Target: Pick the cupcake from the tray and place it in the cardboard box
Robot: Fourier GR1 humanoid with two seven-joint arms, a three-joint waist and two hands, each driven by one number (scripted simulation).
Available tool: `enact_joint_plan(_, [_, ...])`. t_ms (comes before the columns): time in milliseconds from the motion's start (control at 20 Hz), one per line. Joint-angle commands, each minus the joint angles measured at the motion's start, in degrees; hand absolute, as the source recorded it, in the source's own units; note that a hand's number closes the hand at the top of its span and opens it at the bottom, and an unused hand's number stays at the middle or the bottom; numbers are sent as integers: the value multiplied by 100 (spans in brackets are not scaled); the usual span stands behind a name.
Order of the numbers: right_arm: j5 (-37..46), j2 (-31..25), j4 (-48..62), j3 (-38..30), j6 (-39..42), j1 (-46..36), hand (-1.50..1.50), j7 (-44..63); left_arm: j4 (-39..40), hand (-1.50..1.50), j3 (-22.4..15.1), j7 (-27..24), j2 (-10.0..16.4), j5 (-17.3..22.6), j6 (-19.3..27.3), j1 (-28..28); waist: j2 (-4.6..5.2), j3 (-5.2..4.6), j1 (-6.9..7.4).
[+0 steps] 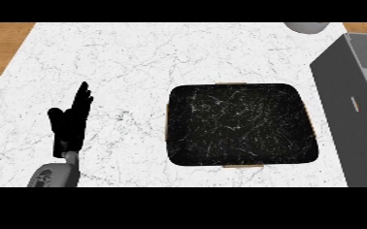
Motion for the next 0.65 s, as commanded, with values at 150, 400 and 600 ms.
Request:
enact_joint_plan(150, [-494,213,1239,-243,871,-459,-150,-1349,-210,0,-122,181,-167,-156,220,82,-12,7,-59])
enact_joint_plan(400, [-1476,90,1730,-623,2161,-901,-150,-716,-16,0,221,92,165,71,-54,-25,-8,2,-42])
enact_joint_plan(600, [-1968,-273,2393,-979,2632,-1057,-150,-511,147,0,216,-253,158,102,-216,79,18,9,-9])
